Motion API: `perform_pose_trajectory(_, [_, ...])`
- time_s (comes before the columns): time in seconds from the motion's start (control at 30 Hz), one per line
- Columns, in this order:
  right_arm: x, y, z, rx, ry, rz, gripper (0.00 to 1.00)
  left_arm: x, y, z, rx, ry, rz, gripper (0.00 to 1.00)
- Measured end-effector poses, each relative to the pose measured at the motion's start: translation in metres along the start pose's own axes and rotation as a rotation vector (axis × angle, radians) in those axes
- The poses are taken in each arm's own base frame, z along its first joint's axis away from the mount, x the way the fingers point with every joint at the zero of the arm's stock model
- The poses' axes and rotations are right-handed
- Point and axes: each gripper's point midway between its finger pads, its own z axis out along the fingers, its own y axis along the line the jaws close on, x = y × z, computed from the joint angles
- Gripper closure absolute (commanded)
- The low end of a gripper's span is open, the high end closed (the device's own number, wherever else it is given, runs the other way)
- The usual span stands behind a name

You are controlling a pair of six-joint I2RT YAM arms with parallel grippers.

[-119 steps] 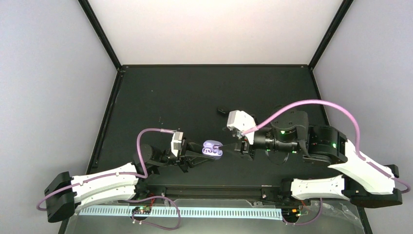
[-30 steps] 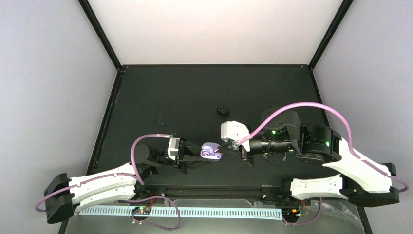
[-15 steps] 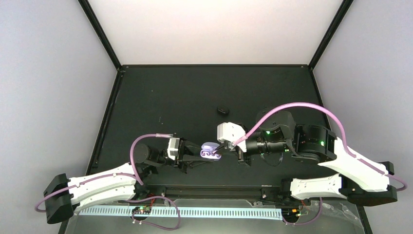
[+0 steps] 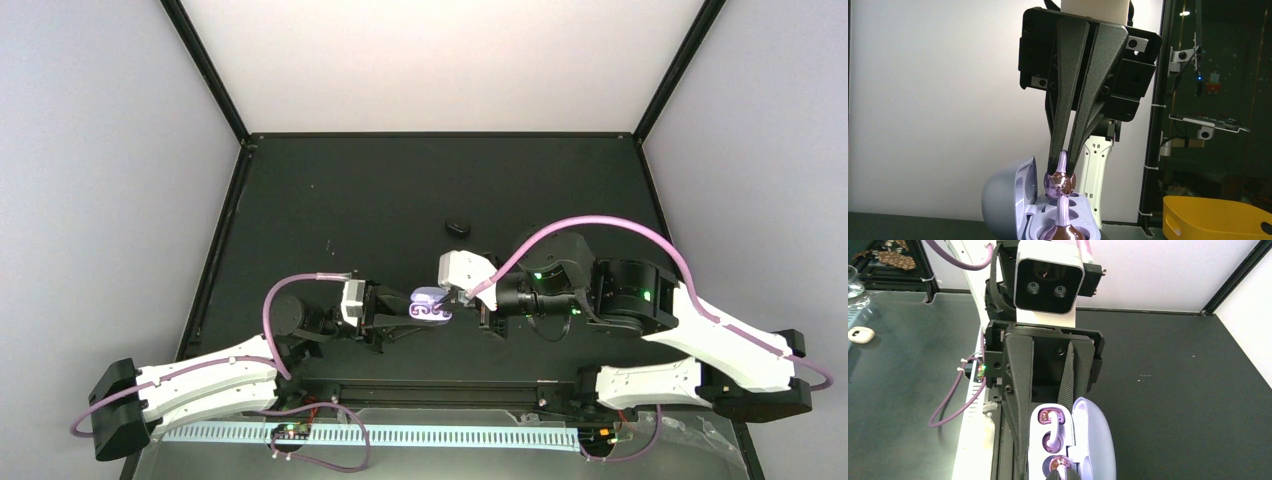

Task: Insert the wireless bluetooth earbuds into the charging case
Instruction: Adjust the earbud with the charging case.

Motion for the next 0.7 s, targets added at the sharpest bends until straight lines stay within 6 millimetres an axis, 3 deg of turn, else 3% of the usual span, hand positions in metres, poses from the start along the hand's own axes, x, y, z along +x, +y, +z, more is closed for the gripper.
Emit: perform_pose_trajectory(0.7, [0.0020,-0.0044,0.0044,0.026,-0.013,0.000,0.99,-0.0029,0.0054,-0.0005,-0.036,-0.007,-0.011,0.98])
